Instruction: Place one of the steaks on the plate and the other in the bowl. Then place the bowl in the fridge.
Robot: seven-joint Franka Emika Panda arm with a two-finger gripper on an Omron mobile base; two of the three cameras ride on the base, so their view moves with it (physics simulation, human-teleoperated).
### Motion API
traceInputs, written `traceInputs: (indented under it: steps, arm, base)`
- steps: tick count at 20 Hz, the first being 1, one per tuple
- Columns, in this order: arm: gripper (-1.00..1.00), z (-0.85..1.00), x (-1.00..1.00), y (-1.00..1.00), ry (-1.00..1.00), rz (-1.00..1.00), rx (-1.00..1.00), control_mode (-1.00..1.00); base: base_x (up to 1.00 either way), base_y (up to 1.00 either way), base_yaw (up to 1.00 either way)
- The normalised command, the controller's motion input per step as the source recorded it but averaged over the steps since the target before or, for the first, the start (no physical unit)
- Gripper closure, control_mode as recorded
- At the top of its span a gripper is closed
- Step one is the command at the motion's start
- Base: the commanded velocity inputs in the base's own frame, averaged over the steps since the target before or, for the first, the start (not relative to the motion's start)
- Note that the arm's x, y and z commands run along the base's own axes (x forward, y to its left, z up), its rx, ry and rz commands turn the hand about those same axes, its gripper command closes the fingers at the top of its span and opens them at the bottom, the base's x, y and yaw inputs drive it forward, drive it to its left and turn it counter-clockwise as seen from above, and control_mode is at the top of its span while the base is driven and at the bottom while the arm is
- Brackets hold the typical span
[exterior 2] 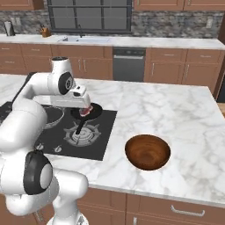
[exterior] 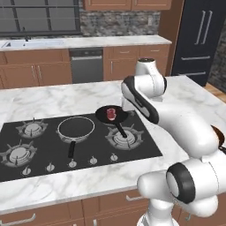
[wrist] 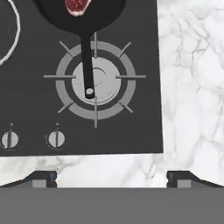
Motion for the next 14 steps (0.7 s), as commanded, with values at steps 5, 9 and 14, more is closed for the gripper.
traceInputs:
  steps: [5,9,14]
  arm:
    - [-1.00,-0.16,1.00,0.01,0.00,0.02,0.13,-1.00]
    - [-1.00,-0.36,1.00,0.29,0.00,0.00,-0.01,-1.00]
    - [-1.00,-0.27,1.00,0.36,-0.01,0.00,-0.06,-1.00]
  base:
    - [0.00,0.00,0.00]
    - [0.00,0.00,0.00]
    - [0.00,0.00,0.00]
